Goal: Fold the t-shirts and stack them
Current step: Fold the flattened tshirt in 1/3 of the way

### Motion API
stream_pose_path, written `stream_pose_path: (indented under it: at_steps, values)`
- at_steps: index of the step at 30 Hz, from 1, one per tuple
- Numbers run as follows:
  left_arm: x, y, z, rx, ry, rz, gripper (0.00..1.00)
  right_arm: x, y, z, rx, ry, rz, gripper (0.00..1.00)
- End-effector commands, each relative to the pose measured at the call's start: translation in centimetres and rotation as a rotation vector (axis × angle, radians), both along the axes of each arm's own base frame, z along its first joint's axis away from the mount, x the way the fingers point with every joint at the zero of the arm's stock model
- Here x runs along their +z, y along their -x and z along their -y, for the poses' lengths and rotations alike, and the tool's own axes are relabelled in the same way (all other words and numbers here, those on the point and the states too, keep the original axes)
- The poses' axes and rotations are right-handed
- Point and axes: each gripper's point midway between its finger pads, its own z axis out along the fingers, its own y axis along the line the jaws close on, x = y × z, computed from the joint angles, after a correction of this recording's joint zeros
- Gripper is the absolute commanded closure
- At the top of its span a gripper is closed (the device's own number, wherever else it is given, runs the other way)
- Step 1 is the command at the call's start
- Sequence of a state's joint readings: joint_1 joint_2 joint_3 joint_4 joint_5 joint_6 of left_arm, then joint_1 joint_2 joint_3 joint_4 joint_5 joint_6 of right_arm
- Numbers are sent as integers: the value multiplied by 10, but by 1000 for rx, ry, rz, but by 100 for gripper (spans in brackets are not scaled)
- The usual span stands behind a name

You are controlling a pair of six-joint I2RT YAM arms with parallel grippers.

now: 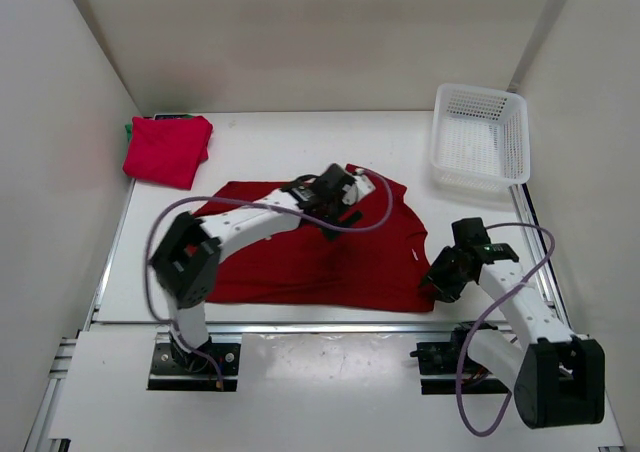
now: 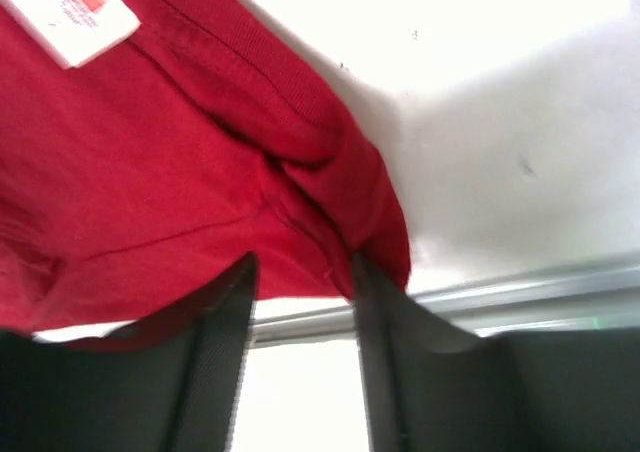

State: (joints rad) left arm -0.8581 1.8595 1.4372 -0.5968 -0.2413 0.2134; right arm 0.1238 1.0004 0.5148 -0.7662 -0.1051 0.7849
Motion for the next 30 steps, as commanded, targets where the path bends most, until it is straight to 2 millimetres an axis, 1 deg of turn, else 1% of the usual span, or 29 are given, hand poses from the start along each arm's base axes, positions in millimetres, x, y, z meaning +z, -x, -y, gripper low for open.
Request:
stream_pose_path:
  at_steps: [1, 2, 3, 4, 5, 6, 7, 8, 9, 10, 11, 12, 14, 15, 16, 17, 18, 19, 20, 21, 22, 23, 24, 25, 26, 27, 28, 29, 30]
  values:
    - [58, -14, -74, 143, 30, 118, 1, 19, 23, 28, -42, 171, -78, 46]
    - [52, -16, -114, 225, 15, 104, 1, 20, 25, 30, -52, 182, -83, 42]
    - [39, -13, -154, 303, -5, 64, 2, 17, 34, 31, -52, 183, -119, 36]
    - [28, -7, -181, 355, -19, 30, 1, 15, 38, 29, -50, 172, -133, 30]
    - [24, -7, -225, 472, -19, 2, 2, 7, 45, 23, -45, 139, -164, 30]
    - [14, 3, -266, 571, -22, -48, 3, 1, 49, 21, -45, 129, -183, 30]
    - [4, 11, -298, 657, -8, -86, 5, -3, 50, 15, -32, 105, -189, 30]
    - [6, 15, -314, 695, -7, -76, 5, -6, 50, 12, -40, 93, -199, 29]
    - [3, 24, -337, 741, -17, -72, 7, -12, 53, 10, -41, 94, -215, 28]
    - [-2, 33, -349, 753, -38, -65, 7, -15, 48, 7, -35, 80, -191, 29]
    - [2, 34, -353, 725, -60, -46, 7, -15, 42, 2, -29, 51, -173, 30]
    - [-3, 40, -352, 719, -65, -55, 6, -19, 43, 2, -23, 43, -181, 29]
    - [-9, 45, -357, 704, -104, -54, 4, -21, 34, 2, -29, 35, -156, 30]
    - [-19, 51, -359, 708, -123, -82, 4, -24, 34, 5, -40, 37, -163, 30]
    - [-28, 57, -361, 709, -143, -106, 3, -25, 31, 3, -45, 19, -158, 33]
    - [-36, 64, -372, 746, -166, -134, 2, -26, 30, 2, -41, 10, -154, 37]
    - [-47, 70, -376, 754, -187, -184, 2, -28, 30, 1, -52, 9, -159, 39]
    - [-55, 76, -382, 775, -214, -212, 2, -29, 31, 0, -36, 8, -164, 45]
    - [-59, 81, -388, 792, -241, -230, 1, -30, 32, 0, -35, 12, -167, 53]
    - [-64, 84, -392, 800, -263, -249, 1, -30, 32, 0, -31, 14, -167, 58]
    - [-69, 86, -398, 814, -282, -266, 2, -32, 35, 1, -37, 13, -175, 66]
    - [-70, 89, -402, 818, -296, -274, 1, -32, 33, 1, -40, 11, -165, 71]
    - [-74, 92, -405, 818, -315, -291, 1, -33, 33, 2, -51, 4, -164, 80]
    - [-79, 94, -407, 817, -321, -301, 6, -35, 35, 3, -54, 4, -170, 84]
    - [-82, 95, -406, 802, -327, -306, 17, -36, 37, 5, -67, 8, -179, 94]
    - [-87, 100, -403, 786, -334, -326, 24, -35, 35, 7, -79, 12, -166, 100]
    - [-90, 103, -401, 775, -338, -344, 35, -35, 36, 9, -92, 17, -172, 100]
    - [-88, 99, -399, 769, -333, -344, 46, -34, 37, 9, -99, 16, -176, 100]
    - [-90, 101, -399, 761, -338, -346, 62, -32, 40, 9, -100, 27, -180, 100]
